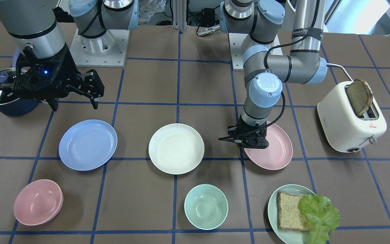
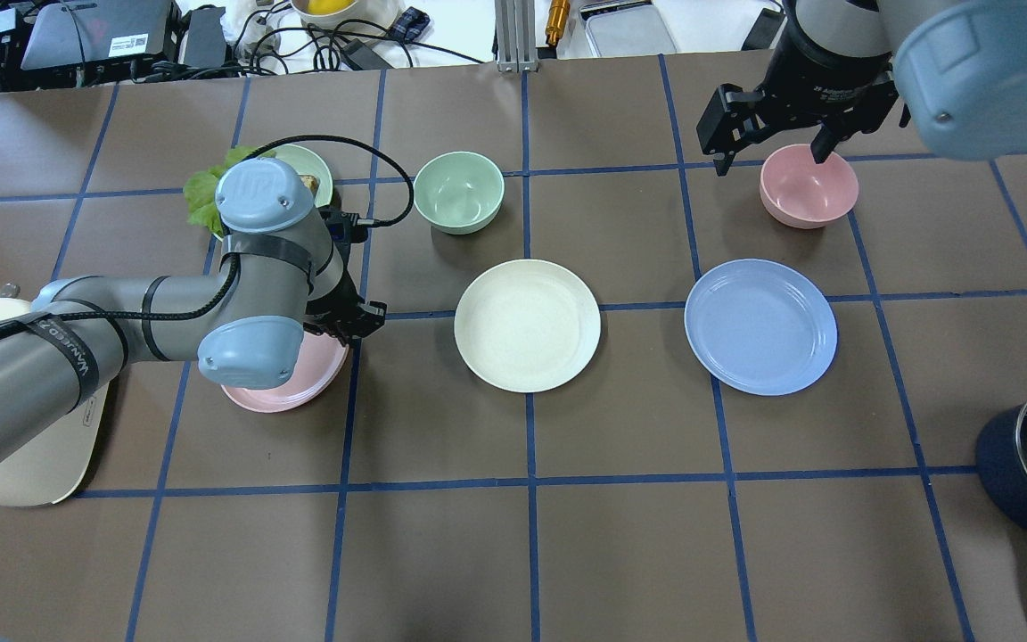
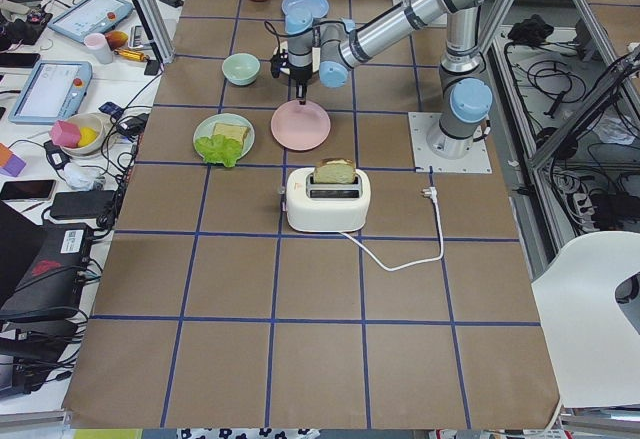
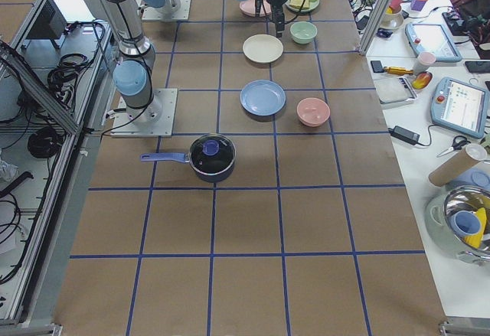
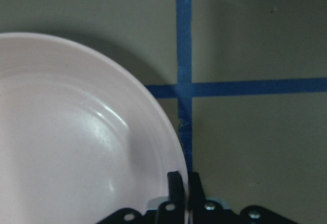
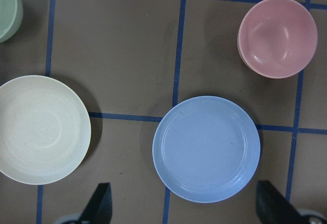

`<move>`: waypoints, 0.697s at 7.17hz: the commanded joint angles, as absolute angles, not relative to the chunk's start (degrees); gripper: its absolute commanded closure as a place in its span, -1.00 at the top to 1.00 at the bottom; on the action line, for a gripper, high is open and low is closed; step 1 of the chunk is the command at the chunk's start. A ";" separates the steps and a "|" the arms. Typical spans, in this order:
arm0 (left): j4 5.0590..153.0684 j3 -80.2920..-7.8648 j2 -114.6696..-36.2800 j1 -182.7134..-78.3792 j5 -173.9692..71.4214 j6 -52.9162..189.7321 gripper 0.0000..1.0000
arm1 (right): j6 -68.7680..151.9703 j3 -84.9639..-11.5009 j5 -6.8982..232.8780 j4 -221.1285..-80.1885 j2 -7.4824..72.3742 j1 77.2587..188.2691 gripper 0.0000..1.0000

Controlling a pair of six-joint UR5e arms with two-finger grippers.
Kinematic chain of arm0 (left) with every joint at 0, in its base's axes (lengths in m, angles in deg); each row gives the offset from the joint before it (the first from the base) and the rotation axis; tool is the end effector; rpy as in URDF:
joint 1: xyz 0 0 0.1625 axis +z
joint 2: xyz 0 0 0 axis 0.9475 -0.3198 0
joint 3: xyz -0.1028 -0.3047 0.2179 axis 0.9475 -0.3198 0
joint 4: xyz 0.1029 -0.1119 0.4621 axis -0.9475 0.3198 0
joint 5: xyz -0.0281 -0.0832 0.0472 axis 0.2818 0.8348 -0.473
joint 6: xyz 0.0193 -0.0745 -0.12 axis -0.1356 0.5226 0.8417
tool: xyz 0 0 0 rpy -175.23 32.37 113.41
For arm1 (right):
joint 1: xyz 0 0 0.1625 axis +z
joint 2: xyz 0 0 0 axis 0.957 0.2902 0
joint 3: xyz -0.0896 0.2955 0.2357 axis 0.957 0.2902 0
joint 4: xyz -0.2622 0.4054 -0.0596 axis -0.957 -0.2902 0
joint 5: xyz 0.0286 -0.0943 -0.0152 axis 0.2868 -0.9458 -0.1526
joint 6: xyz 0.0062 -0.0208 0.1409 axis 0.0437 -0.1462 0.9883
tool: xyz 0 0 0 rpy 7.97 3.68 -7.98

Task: Stack three plates with pink and blue
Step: 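Lower the left gripper to the pink plate rim and grasp it, then carry the pink plate with the left gripper over the cream plate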

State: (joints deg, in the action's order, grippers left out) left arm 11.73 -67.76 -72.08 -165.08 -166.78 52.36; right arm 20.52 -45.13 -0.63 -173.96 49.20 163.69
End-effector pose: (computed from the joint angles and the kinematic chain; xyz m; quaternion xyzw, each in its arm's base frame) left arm -0.1598 -0.5532 0.0876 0.0439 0.9984 -0.0024 0.0347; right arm 0.1377 -0.6050 0.3940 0.0445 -0.9972 0.0591 0.0073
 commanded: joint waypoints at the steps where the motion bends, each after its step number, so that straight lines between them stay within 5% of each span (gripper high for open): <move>1: 17.24 -59.59 -72.75 -171.08 -168.00 56.28 -1.00 | 20.27 -46.37 -1.35 -174.63 49.21 163.40 1.00; 3: 28.48 -47.47 -74.50 -176.27 -167.91 64.45 -1.00 | 20.00 -46.56 -1.35 -174.46 49.21 161.83 1.00; 5: 29.59 -42.95 -78.36 -180.40 -166.86 70.88 -1.00 | 16.68 -46.90 -1.26 -173.93 49.12 157.79 1.00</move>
State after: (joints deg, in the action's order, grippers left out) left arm 28.70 -46.17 -76.02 -177.83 -167.51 67.24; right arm 18.64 -46.66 -1.33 -174.24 49.20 160.25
